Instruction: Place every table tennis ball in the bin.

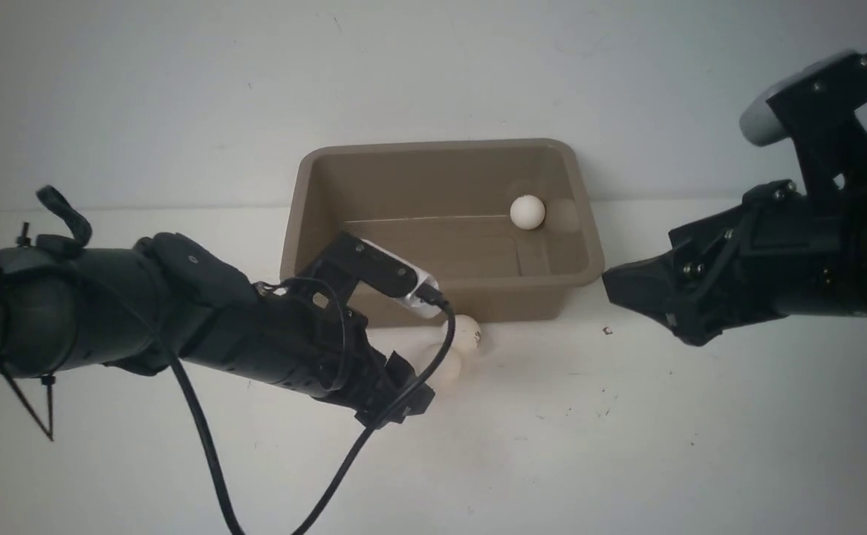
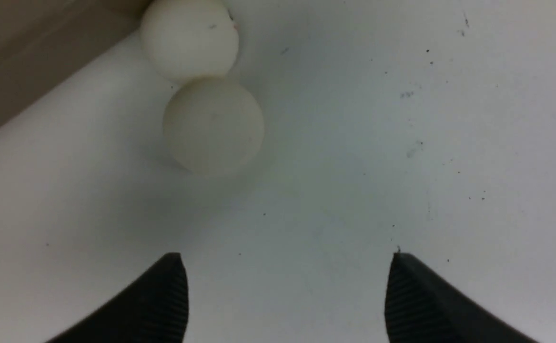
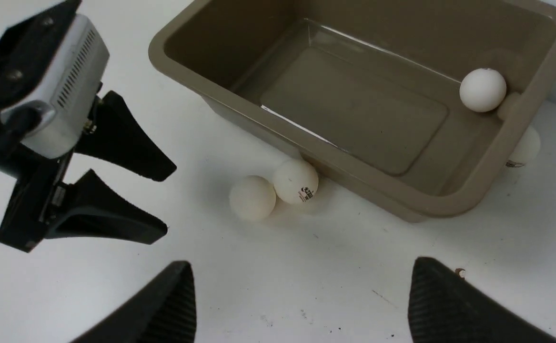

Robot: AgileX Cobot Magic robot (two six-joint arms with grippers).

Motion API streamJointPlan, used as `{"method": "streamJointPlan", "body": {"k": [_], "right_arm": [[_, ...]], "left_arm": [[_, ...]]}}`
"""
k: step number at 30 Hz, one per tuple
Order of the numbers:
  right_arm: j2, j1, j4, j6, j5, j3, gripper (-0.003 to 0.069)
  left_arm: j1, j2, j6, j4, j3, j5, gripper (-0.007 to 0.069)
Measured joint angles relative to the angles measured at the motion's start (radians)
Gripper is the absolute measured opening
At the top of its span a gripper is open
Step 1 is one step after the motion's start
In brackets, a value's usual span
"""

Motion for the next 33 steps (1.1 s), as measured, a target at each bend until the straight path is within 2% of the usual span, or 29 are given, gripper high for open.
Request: {"method": "streamJointPlan", "body": {"k": [9,14,16,25,33], "right_arm": [[0.000,0.000,0.000,-0.001,-0.011,0.000,0.0514],[0.000,0.000,0.000,-0.001,-0.017,0.000,0.0514],[0.000,0.000,0.000,-0.001,-0.018,0.000,0.0514],[0.000,0.000,0.000,-0.017,-0.025,0.000,0.0514],[0.000,0.000,0.000,-0.026,-0.026,0.000,0.0514]], "left_arm": [[-0.103,0.056,0.178,-0.186,-0.001,-0.187,0.0499],[-0.141,0.078,0.307,-0.339,-0.008,-0.309,0.0499],[-0.144,0.095,0.373,-0.445,-0.014,-0.356,0.0499],[-0.146,0.127,0.550,-0.619,-0.027,-0.358,0.0499],[-0.146,0.179,0.605,-0.635,-0.080,-0.307,0.0499]]}}
